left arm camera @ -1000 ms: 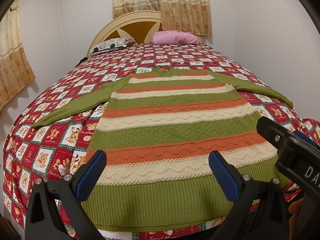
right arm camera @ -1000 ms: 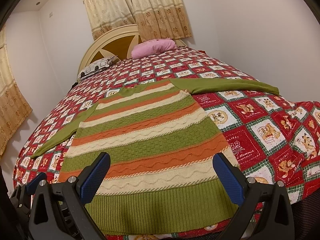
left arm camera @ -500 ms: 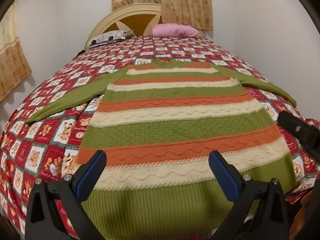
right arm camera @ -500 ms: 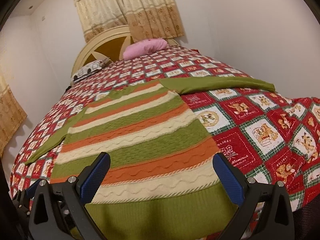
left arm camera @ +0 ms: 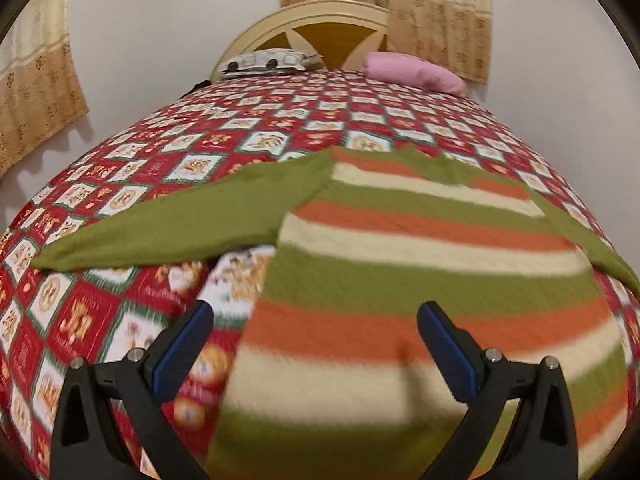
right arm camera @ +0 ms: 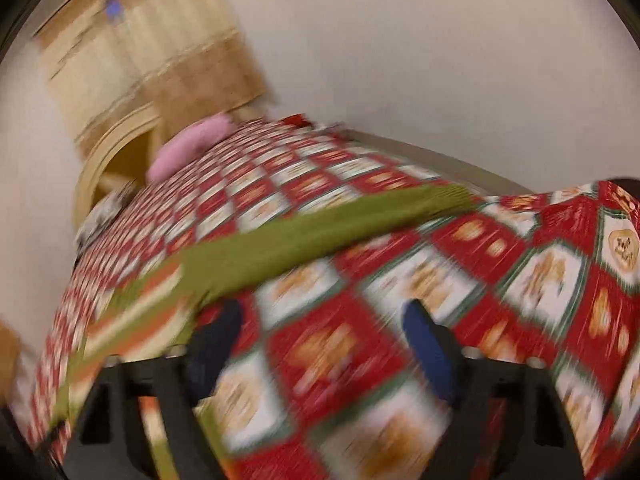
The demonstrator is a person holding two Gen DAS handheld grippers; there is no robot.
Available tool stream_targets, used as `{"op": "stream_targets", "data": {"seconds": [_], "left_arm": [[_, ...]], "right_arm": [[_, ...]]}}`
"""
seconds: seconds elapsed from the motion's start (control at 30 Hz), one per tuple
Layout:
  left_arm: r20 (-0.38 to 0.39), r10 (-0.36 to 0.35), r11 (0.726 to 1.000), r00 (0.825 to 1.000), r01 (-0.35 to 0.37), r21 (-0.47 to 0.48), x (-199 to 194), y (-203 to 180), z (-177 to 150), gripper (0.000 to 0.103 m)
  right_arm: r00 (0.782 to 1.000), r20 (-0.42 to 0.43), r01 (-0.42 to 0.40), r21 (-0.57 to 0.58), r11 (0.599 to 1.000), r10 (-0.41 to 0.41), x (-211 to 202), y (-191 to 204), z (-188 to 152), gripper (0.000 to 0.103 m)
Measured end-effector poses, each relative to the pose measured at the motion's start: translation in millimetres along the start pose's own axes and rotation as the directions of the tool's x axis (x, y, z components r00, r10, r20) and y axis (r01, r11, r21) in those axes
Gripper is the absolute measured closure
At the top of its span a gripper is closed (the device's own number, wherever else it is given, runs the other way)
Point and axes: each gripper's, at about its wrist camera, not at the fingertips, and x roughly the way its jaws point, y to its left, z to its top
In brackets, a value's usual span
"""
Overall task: Fold small clothes
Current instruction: 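Grasp the sleeve cuff with the right gripper and fold it across the sweater back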
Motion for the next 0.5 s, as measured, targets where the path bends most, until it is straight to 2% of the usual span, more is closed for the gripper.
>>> {"op": "stream_targets", "data": {"seconds": [0.07,0.1,0.13,0.17,0.2,0.23,0.4,0.5], "left_arm": [[-0.017,0.009,1.0,1.0,-0.009,-0.017,15,6,0,0.0],[-0.04,0.009,1.0,0.999,-0.01,-0.029,25,8,-3,0.0],[-0.055,0.004,0.999,0.998,-0.006,-0.036,30,9,-5,0.0],[-0.094,-0.007,0.999,0.996,0.002,-0.046,39,10,-9,0.0],[-0.136,-0.027,0.998,0.99,0.019,-0.058,45,12,-10,0.0],[-0.139,-0.049,0.996,0.989,0.039,-0.075,46,14,-10,0.0],[-0.143,-0.061,0.993,0.988,0.045,-0.113,43,19,-14,0.0],[-0.151,-0.045,0.995,0.987,0.031,-0.097,44,14,-15,0.0]], "right_arm": [[0.999,-0.031,0.017,0.128,0.992,-0.013,25,-34,27,0.032],[0.998,-0.055,0.024,0.21,0.977,-0.013,38,-54,38,0.035],[0.997,-0.082,0.029,0.275,0.961,-0.006,51,-69,44,0.044],[0.994,-0.109,0.031,0.346,0.938,0.007,64,-86,51,0.049],[0.992,-0.126,0.03,0.396,0.918,0.022,74,-98,55,0.049],[0.989,-0.143,0.04,0.444,0.895,0.027,85,-109,58,0.049],[0.978,-0.195,0.033,0.516,0.856,0.08,124,-114,66,0.049],[0.983,-0.177,0.051,0.518,0.854,0.049,135,-110,75,0.049]]}}
